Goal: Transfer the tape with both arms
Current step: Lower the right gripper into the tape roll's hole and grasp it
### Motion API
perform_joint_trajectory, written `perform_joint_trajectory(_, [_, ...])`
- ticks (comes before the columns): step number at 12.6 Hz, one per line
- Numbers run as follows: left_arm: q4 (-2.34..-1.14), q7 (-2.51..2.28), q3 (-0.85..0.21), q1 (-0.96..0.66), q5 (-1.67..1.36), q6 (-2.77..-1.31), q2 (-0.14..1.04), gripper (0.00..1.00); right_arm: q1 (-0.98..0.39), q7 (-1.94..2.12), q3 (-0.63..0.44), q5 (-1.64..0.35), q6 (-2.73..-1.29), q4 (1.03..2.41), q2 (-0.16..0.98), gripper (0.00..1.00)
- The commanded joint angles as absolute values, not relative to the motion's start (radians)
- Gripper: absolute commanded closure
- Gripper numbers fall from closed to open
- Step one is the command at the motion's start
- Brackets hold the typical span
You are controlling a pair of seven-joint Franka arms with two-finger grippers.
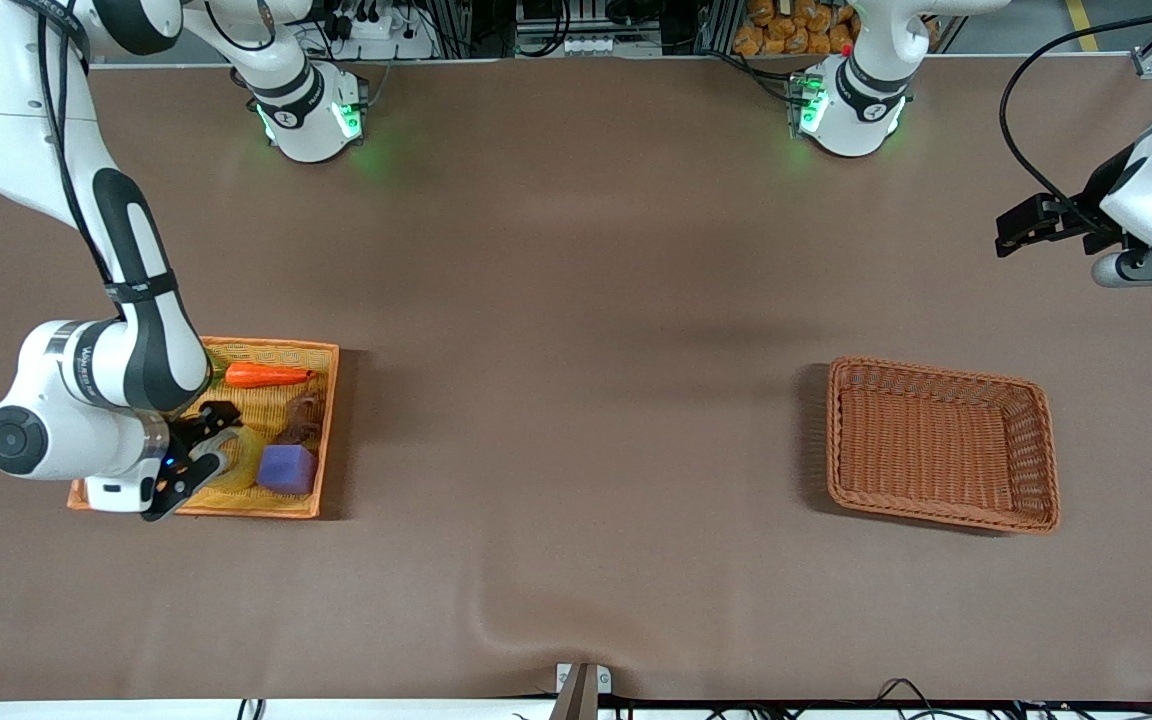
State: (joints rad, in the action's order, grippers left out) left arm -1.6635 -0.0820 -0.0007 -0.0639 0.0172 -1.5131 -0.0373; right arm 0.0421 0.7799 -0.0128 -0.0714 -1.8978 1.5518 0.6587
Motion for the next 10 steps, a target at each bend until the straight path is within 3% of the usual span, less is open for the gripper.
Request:
perform_joint_trajectory(1, [-1.683, -0.103, -0.005, -0.061, -0.006, -1.517, -0.051, 0.00, 0.052, 0.810, -0.002, -0.130, -1.833, 1.545, 0.656, 0.00])
perform_joint_trajectory(6, [-1.689, -0.103, -0.005, -0.061, -0.008, -1.545, -0.046, 0.00, 0.041, 0.870, 0.000, -0.074, -2.003, 1.551, 0.673, 0.00])
perform_joint_trajectory(10, [-1.694, -0.103, -0.005, -0.060, -0.006, -1.559, -0.048, 0.00, 0.057, 0.877, 0.000, -0.074, -2.010, 1.574, 0.726, 0.00])
